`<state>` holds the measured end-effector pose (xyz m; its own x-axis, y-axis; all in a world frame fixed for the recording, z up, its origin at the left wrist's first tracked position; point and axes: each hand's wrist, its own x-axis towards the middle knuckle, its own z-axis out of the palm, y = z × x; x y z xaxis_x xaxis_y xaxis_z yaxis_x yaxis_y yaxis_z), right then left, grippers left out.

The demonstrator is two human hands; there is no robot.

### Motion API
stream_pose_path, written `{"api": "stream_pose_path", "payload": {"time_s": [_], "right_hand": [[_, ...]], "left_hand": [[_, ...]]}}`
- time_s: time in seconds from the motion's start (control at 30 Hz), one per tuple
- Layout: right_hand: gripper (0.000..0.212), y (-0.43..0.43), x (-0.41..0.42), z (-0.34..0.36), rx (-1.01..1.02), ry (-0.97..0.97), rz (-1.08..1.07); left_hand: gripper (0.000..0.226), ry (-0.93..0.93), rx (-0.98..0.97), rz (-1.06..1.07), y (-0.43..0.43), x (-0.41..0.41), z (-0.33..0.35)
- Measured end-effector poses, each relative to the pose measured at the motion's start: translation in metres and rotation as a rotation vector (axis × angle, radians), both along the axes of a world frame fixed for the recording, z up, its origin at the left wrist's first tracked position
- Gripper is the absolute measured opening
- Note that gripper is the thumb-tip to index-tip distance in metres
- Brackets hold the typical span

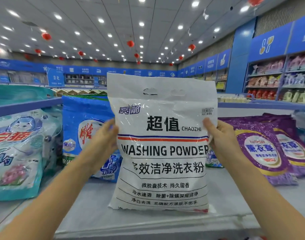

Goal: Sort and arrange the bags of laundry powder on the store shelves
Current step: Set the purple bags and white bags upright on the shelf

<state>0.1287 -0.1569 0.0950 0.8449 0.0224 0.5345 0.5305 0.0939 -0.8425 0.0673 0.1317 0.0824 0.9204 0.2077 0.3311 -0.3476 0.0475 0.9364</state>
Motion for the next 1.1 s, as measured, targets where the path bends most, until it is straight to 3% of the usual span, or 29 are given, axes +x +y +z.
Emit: {"api": "stream_pose_path", "payload": {"time_s": [0.03,0.1,0.13,0.33,0.43,0.53,0.63,0.8,0.87,1.1], "right_hand": [[0.023,0.002,0.001,0.0,0.005,0.006,0.01],[0.02,0.007,0.002,0.002,0.037,0.034,0.019],[0.019,0.008,0.002,0.003,0.057,0.047,0.016],[0.022,0.012,-0.001,0.006,0.096,0.056,-0.043],[0.019,0.017,-0.001,0.014,0.11,0.008,-0.045],[0.019,0.017,-0.003,0.029,0.09,-0.069,-0.031],[0.019,0.004,-0.006,0.043,0.101,-0.122,-0.055],[0.018,-0.047,-0.015,0.058,0.165,-0.109,-0.141],[0.017,-0.076,-0.02,0.062,0.193,-0.086,-0.166],[0.027,-0.216,-0.056,0.044,0.196,0.048,-0.287]], "left_hand": [[0.019,0.079,0.125,0.011,-0.002,-0.005,-0.02],[0.033,0.16,0.39,-0.085,-0.008,-0.014,-0.055],[0.04,0.19,0.41,-0.121,-0.01,-0.018,-0.065],[0.061,0.241,0.242,-0.087,-0.009,-0.016,-0.066],[0.091,0.295,0.046,-0.232,-0.01,-0.013,-0.068],[0.096,0.294,-0.022,-0.339,-0.013,-0.01,-0.066],[0.091,0.192,0.006,-0.292,-0.027,-0.008,-0.059],[0.052,0.024,0.045,-0.144,-0.077,-0.003,-0.04],[0.046,-0.025,0.065,-0.129,-0.105,-0.001,-0.036],[0.036,0.012,-0.055,-0.226,-0.24,0.0,-0.036]]}}
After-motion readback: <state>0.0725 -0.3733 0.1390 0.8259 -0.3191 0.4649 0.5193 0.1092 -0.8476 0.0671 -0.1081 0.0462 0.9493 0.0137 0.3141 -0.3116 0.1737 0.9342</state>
